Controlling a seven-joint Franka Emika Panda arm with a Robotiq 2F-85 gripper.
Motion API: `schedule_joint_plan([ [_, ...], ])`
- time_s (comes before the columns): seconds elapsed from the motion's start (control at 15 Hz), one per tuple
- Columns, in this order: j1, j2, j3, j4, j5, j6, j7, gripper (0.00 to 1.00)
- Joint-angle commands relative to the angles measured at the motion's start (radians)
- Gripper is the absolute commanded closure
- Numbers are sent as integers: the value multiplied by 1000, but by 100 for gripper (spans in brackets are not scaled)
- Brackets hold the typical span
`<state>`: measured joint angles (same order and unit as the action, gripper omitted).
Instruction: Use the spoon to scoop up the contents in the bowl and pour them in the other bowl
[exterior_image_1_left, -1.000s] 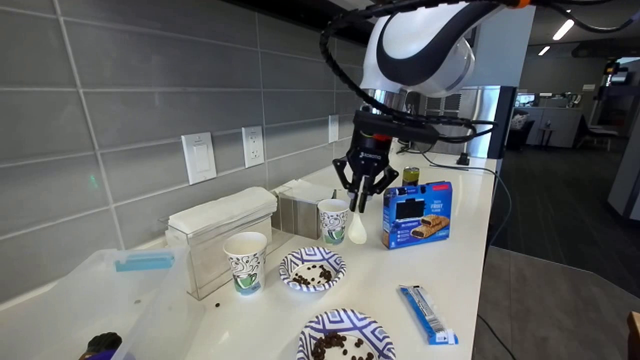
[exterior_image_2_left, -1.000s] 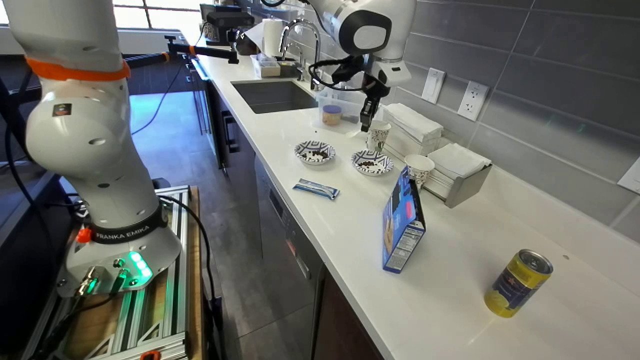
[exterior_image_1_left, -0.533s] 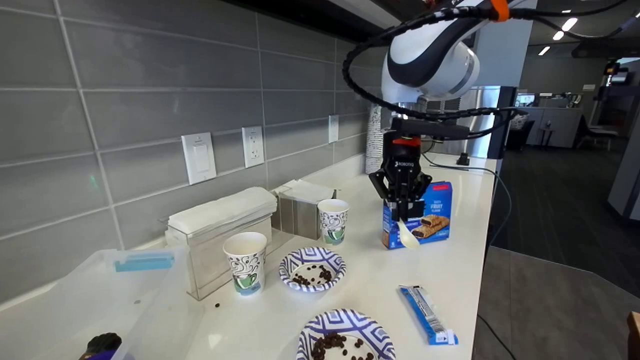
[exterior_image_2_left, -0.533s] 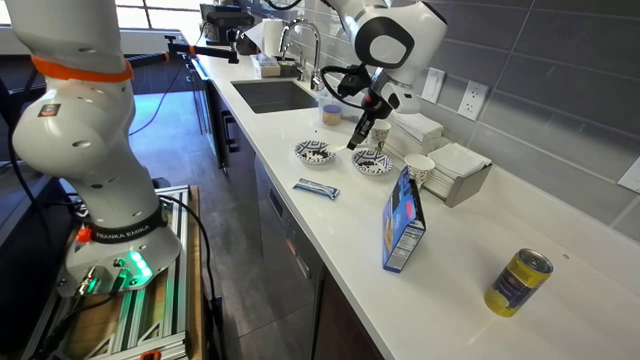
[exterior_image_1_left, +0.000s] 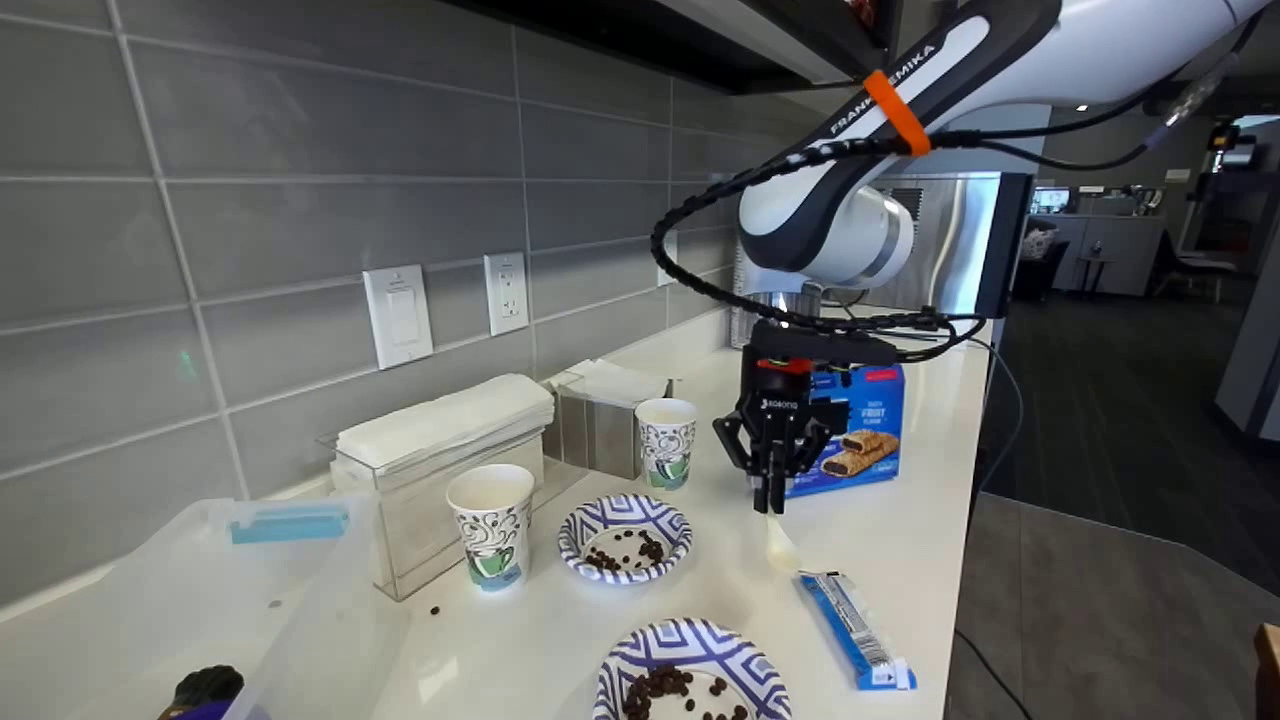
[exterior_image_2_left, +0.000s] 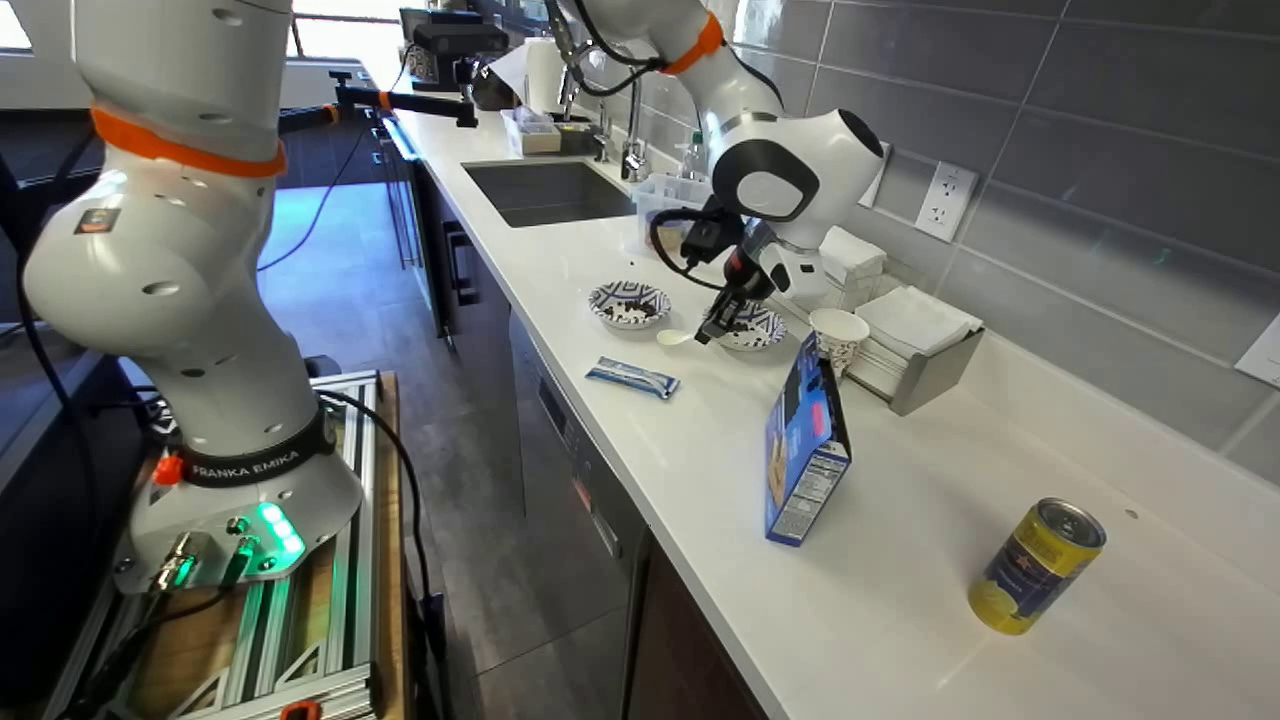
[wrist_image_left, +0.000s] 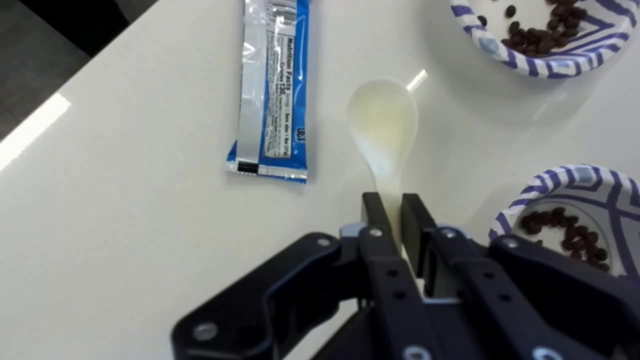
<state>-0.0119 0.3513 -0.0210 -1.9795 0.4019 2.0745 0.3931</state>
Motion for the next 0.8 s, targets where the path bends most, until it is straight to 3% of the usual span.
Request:
schedule_joint_plan([
  [0.0,-9,75,8,42,49,29,-13,97],
  [0.27,-8,108,5,61,43,14,-4,97],
  [0.33,-4,107,3,64,35,12,2,61],
  [0.4,0,99,4,66,25,3,4,61],
  [0.73,46,13,10,52,-45,-11,14,25],
])
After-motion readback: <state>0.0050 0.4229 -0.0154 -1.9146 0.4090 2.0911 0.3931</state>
